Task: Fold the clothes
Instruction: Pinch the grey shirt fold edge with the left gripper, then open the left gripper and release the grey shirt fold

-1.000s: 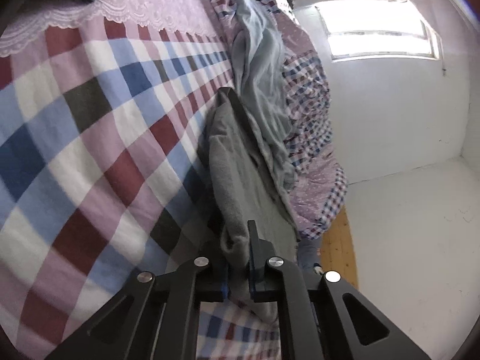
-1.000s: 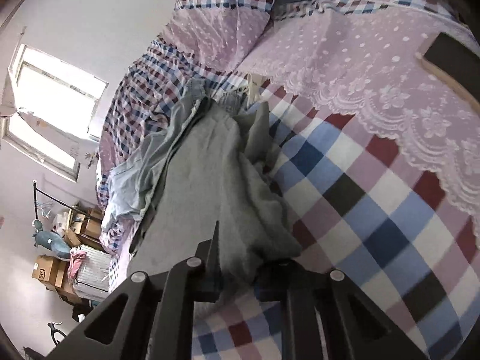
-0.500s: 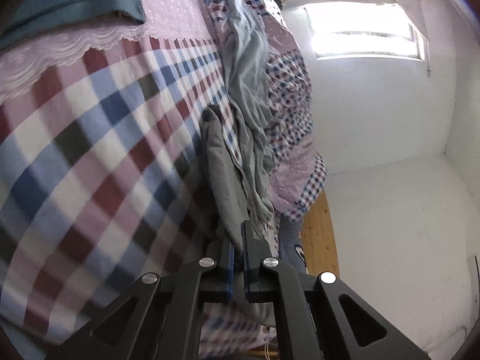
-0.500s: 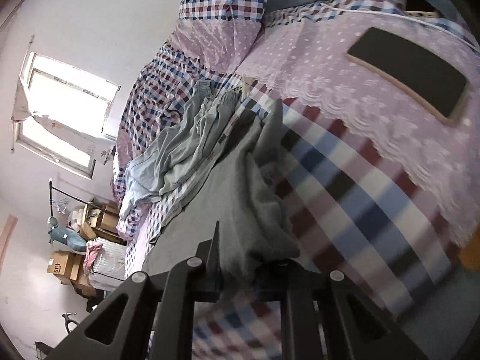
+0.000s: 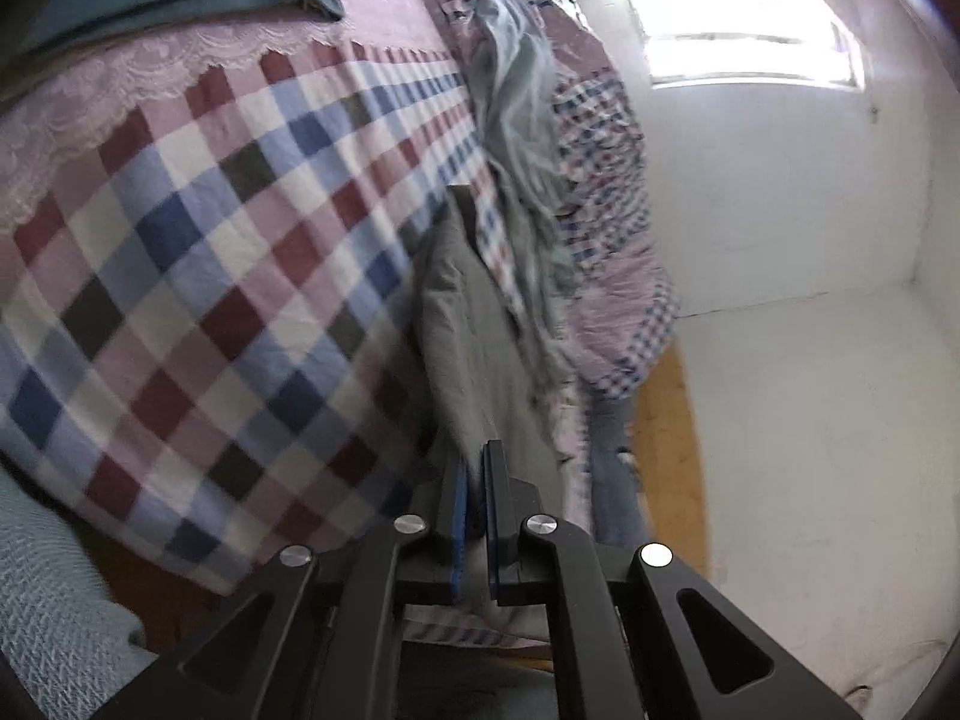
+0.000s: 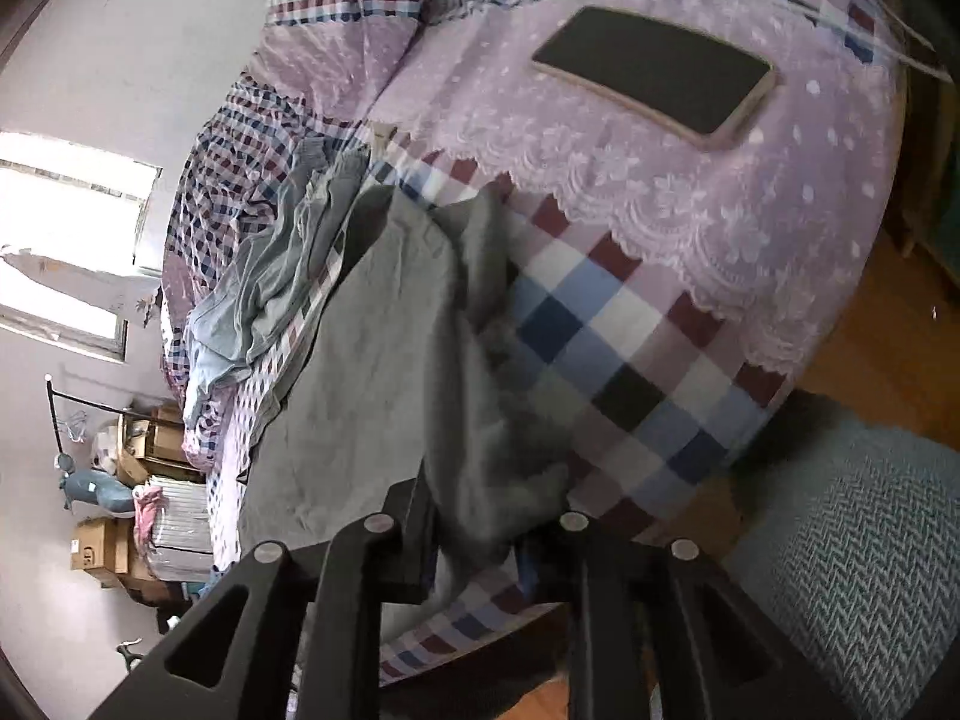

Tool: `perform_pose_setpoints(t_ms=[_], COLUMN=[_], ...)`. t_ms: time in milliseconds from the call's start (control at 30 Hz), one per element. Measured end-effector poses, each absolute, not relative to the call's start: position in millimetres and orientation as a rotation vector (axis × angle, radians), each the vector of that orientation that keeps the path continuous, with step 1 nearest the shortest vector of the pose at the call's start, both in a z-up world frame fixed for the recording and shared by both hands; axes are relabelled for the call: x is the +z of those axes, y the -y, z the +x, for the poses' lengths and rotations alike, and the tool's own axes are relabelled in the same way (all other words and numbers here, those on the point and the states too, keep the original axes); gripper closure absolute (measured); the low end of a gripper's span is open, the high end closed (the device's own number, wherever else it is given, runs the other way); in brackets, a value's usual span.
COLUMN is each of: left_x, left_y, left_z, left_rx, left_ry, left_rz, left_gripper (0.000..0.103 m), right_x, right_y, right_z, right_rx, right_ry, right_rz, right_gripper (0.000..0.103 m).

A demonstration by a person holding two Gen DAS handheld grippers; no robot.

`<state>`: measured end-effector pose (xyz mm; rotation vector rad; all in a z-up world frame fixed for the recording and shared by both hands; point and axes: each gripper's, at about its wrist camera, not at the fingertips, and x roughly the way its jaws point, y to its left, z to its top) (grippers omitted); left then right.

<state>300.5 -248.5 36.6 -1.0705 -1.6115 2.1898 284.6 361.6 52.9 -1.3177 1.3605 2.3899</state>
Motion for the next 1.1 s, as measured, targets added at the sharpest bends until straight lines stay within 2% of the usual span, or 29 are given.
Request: perform_pose_setpoints(t_ms=[33, 67, 100, 133, 167, 200, 233, 367, 567, 700, 833, 1100], left_x=[36, 35, 36, 36, 37, 38, 39, 49, 74, 87, 84, 81], left_y=[251, 254, 258, 262, 264, 266, 265, 251, 193, 146, 106, 79], left_z=[306, 310, 312, 315, 318, 322, 320, 303, 249, 214, 178, 111], left_rx=[2.208, 2.218, 2.226, 2.234, 2.244, 2.254, 2.259, 2.302, 2.415, 2.458, 2.429, 2.428], left_ry=[1.627, 1.645, 1.663, 1.682, 1.693, 1.703, 1.69, 1.568, 1.14, 0.861, 0.723, 0.672], left_rz=[-1.071, -1.052, -1.028, -1.003, -0.974, -0.943, -0.93, -0.927, -0.979, -0.969, -1.035, -1.055], left_gripper=[0.1, 0.095, 0.079, 0.068, 0.043, 0.026, 0.023, 0.023, 0.023, 0.023, 0.023, 0.023], right_x=[56, 60, 66, 72, 77, 83, 87, 92, 91, 79, 66, 42], right_y=[-365, -369, -372, -374, -371, -369, -364, -319, -257, -239, -239, -228], right_z=[287, 291, 295, 297, 294, 292, 287, 251, 194, 156, 114, 55], right_rx=[2.376, 2.364, 2.368, 2.378, 2.412, 2.445, 2.484, 2.695, 2.905, 2.946, 2.944, 2.933], right_ry=[-1.326, -1.282, -1.231, -1.183, -1.142, -1.101, -1.055, -0.788, -0.354, -0.121, -0.057, 0.106], right_rz=[-1.293, -1.255, -1.21, -1.175, -1.166, -1.156, -1.159, -1.288, -1.453, -1.468, -1.5, -1.575], right_gripper=[0.06, 0.057, 0.053, 0.052, 0.052, 0.052, 0.052, 0.05, 0.049, 0.049, 0.049, 0.049])
